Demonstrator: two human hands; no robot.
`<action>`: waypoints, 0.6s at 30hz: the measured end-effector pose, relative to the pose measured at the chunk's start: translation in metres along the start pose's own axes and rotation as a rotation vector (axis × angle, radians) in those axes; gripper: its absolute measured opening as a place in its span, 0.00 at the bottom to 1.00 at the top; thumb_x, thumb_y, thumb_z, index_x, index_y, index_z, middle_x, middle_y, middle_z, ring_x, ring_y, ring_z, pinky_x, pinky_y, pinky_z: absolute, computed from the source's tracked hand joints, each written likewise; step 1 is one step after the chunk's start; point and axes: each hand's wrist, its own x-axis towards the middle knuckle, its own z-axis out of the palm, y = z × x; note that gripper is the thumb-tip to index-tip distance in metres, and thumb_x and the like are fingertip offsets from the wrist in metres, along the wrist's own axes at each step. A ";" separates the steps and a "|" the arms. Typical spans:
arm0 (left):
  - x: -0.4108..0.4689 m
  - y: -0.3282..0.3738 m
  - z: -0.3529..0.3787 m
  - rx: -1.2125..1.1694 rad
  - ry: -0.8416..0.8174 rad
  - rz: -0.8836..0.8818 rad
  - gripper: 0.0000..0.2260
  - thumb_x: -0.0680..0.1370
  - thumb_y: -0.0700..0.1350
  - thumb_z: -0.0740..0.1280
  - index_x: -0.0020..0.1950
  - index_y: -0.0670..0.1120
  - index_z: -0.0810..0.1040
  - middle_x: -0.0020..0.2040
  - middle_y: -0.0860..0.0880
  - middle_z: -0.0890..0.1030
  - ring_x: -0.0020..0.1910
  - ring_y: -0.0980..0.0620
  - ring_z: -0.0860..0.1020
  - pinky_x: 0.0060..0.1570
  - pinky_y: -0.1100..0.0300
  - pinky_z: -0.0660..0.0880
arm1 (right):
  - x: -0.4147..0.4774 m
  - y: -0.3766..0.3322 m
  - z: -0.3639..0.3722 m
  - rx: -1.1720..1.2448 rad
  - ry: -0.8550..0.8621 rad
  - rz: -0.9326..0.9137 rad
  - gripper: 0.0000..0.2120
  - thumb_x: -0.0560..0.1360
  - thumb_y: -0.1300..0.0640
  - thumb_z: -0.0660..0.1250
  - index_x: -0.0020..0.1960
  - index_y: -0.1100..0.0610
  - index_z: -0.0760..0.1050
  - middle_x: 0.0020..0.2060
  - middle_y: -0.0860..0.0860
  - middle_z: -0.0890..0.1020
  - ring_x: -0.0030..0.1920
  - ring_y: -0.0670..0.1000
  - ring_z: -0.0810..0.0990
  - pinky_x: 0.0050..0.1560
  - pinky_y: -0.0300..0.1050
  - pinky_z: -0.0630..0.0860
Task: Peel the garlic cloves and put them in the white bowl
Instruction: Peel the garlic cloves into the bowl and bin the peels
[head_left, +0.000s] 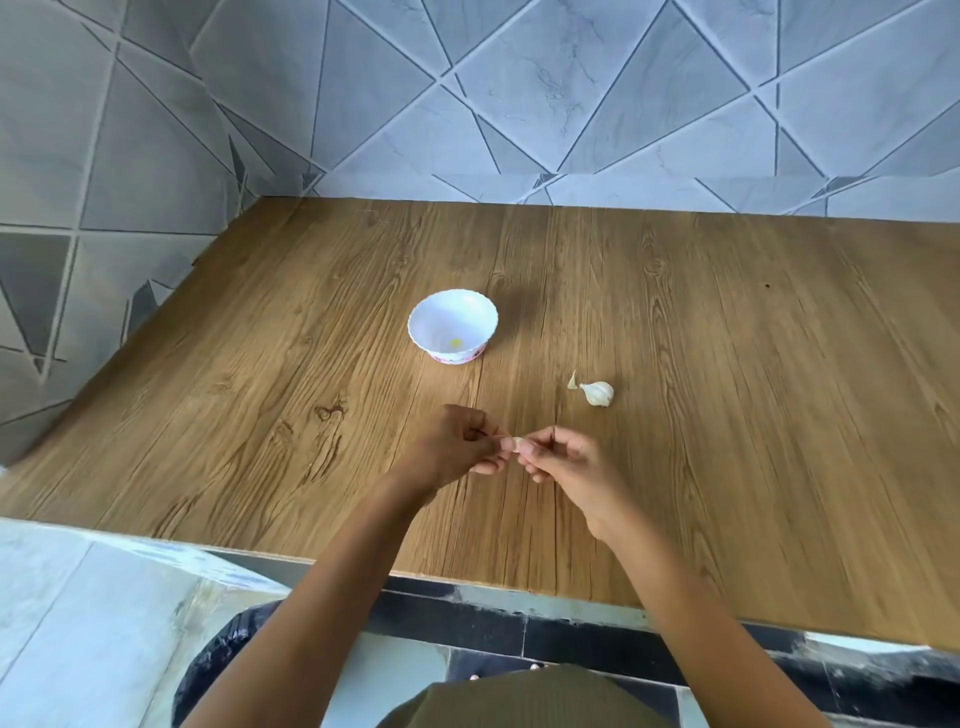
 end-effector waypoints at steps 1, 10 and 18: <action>0.000 0.000 0.000 -0.008 -0.009 -0.011 0.03 0.75 0.39 0.70 0.43 0.39 0.80 0.37 0.46 0.82 0.36 0.57 0.81 0.37 0.67 0.78 | 0.001 0.001 0.000 -0.073 -0.003 -0.039 0.03 0.74 0.60 0.69 0.41 0.55 0.79 0.33 0.46 0.81 0.35 0.42 0.76 0.38 0.34 0.74; 0.001 -0.007 0.010 -0.193 0.050 -0.162 0.03 0.76 0.38 0.68 0.44 0.38 0.79 0.36 0.45 0.81 0.34 0.56 0.80 0.36 0.67 0.78 | 0.006 0.003 0.003 -0.634 0.117 -0.531 0.09 0.74 0.64 0.68 0.37 0.61 0.72 0.32 0.51 0.78 0.33 0.48 0.76 0.33 0.41 0.72; -0.002 -0.009 0.017 0.326 0.227 0.282 0.04 0.75 0.37 0.69 0.41 0.40 0.79 0.35 0.43 0.82 0.36 0.46 0.81 0.43 0.51 0.79 | 0.010 -0.018 0.000 0.029 0.005 0.325 0.07 0.76 0.62 0.66 0.40 0.61 0.77 0.29 0.50 0.77 0.29 0.43 0.73 0.30 0.33 0.70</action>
